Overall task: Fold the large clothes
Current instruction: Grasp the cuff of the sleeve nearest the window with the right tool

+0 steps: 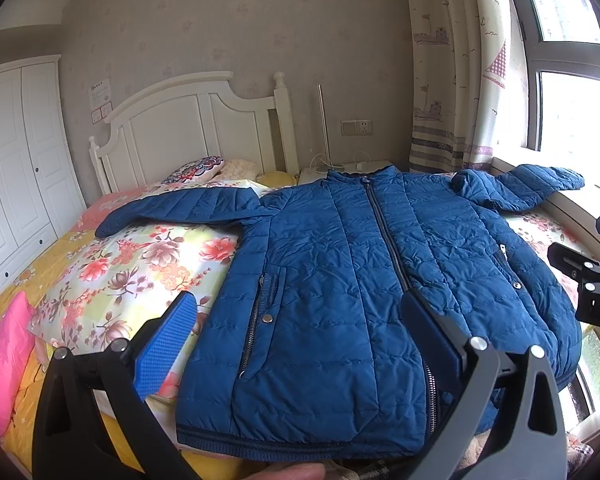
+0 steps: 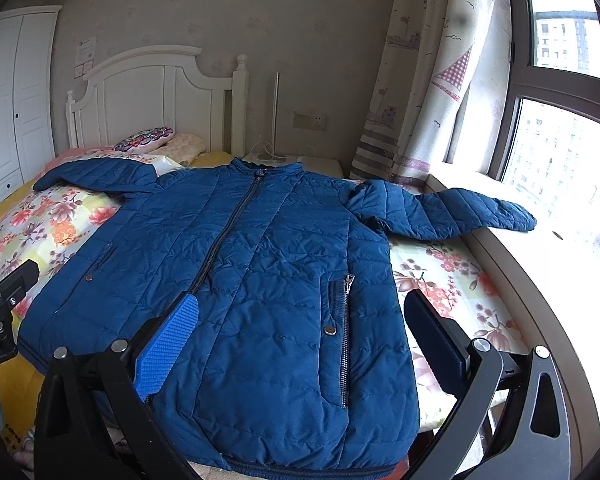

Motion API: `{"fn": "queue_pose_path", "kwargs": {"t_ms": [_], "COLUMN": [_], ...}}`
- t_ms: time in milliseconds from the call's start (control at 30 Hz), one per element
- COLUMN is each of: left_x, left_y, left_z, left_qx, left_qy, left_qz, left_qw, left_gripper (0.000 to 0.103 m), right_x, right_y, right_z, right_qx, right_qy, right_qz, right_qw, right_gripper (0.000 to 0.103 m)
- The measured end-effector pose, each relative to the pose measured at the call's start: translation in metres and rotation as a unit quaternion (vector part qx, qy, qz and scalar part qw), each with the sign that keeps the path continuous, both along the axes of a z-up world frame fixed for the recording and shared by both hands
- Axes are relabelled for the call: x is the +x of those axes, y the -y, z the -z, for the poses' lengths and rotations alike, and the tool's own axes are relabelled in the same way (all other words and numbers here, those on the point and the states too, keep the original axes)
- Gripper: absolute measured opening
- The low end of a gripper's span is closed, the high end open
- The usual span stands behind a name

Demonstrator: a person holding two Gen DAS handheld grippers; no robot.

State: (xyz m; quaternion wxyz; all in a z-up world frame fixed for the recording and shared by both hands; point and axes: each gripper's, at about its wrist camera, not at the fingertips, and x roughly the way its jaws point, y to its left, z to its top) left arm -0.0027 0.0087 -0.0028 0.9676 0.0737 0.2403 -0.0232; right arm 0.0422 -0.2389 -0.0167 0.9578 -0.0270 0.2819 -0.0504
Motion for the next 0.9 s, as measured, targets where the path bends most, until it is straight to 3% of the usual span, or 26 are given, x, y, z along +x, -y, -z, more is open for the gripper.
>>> {"fn": "queue_pose_path", "kwargs": {"t_ms": [300, 467, 600, 767, 900], "left_x": [0.050, 0.140, 0.230, 0.333, 0.382], "left_y": [0.005, 0.010, 0.011, 0.008, 0.006], "left_z": [0.021, 0.044, 0.057, 0.077, 0.104], "left_qx": [0.013, 0.014, -0.010, -0.033, -0.032], "left_qy": [-0.037, -0.090, -0.142, -0.163, -0.186], "left_qz": [0.002, 0.026, 0.026, -0.011, -0.026], "left_qw": [0.9992, 0.9955, 0.9895, 0.9860, 0.9817], "left_gripper": [0.101, 0.101, 0.101, 0.101, 0.100], "right_x": [0.035, 0.086, 0.141, 0.201, 0.244], "right_y": [0.028, 0.077, 0.153, 0.241, 0.280], "right_z": [0.022, 0.039, 0.051, 0.065, 0.077], "right_qx": [0.012, 0.034, 0.088, 0.173, 0.173], "right_qy": [-0.018, -0.044, -0.060, -0.055, -0.062], "right_qz": [0.013, 0.056, 0.141, 0.228, 0.279], "right_qw": [1.000, 0.997, 0.984, 0.957, 0.943], "right_gripper": [0.099, 0.099, 0.099, 0.099, 0.095]}}
